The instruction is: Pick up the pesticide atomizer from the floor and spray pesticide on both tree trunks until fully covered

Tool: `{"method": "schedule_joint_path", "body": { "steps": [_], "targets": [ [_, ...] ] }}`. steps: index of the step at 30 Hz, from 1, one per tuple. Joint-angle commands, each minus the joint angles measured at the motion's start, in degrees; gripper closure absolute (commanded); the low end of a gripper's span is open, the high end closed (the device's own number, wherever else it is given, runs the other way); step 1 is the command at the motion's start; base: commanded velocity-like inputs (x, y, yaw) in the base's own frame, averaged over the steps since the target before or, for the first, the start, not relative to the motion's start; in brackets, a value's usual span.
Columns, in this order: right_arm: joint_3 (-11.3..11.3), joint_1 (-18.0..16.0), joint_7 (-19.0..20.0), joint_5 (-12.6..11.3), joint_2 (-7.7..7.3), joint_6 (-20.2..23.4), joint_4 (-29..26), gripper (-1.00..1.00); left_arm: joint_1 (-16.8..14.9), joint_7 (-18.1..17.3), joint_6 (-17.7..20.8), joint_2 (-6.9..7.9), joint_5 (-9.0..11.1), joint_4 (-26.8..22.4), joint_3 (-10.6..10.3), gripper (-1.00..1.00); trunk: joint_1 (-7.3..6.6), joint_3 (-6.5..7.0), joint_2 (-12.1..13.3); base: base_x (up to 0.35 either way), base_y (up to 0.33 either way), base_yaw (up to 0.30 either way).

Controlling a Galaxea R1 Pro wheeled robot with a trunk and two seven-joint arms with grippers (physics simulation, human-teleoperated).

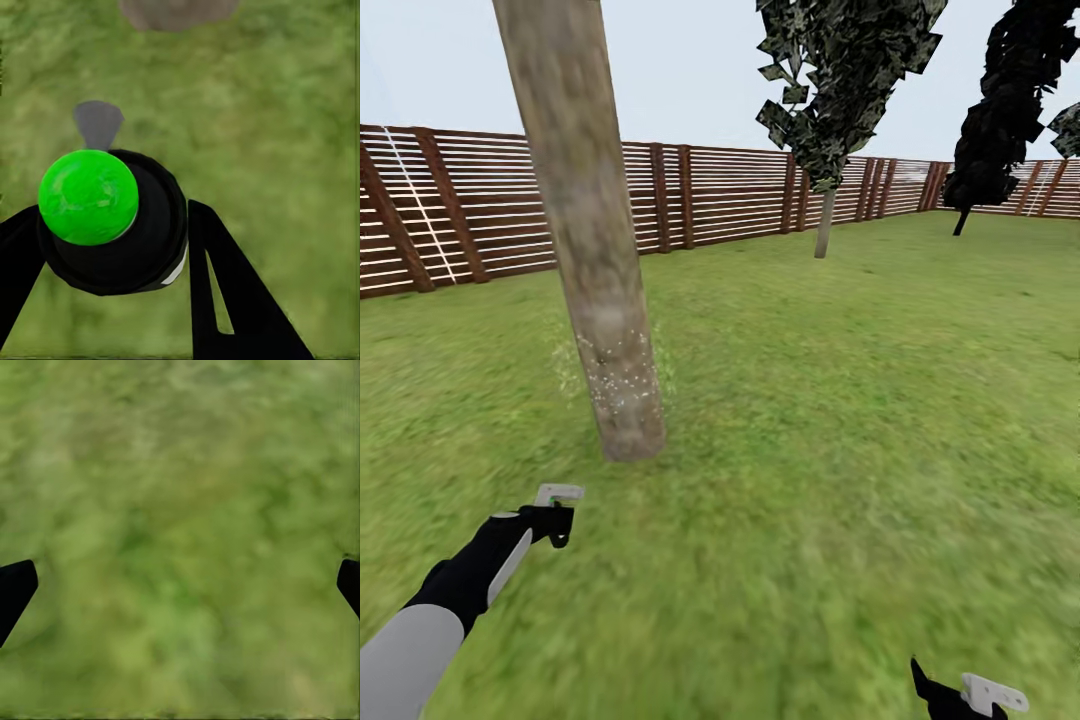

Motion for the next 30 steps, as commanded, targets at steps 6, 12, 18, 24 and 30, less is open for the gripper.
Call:
{"method": "schedule_joint_path", "body": {
  "steps": [6, 12, 18, 24, 30],
  "targets": [
    [0.03, -0.05, 0.25, 0.03, -0.03, 0.14, -4.59, -1.0, 0.0, -0.45, 0.0, -0.04, 0.0, -0.08, -2.1, 1.0, 0.0, 0.0, 0.0, -0.133, 0.093, 0.0],
    [29.57, -4.58, 2.07, 1.47, 4.92, 15.18, -28.71, -1.0, 0.0, -11.07, -2.22, 0.5, -2.82, 0.09, -6.92, 1.0, 0.0, 0.0, 0.0, -0.004, 0.003, 0.0],
    [48.86, -7.11, 14.32, 1.32, 14.16, 34.01, -49.96, -1.0, 0.0, -28.5, -7.64, 0.81, -14.74, 3.81, -10.63, 1.0, 0.0, 0.0, 0.0, 0.0, 0.0, 0.0],
    [49.15, -7.12, 21.31, 1.86, 14.77, 34.28, -50.35, -1.0, 0.0, -32.58, -10.1, 0.44, -18.82, 5.64, -10.99, 1.0, 0.0, 0.0, 0.0, 0.0, 0.0, 0.0],
    [64.36, -7.2, 27.83, 4.43, 14.47, 34.61, -50.4, -1.0, 0.0, -48.59, -16.51, 0.3, -24.9, 5.71, -15.56, 1.0, 0.0, 0.0, 0.0, 0.0, 0.0, 0.0]
  ]
}}
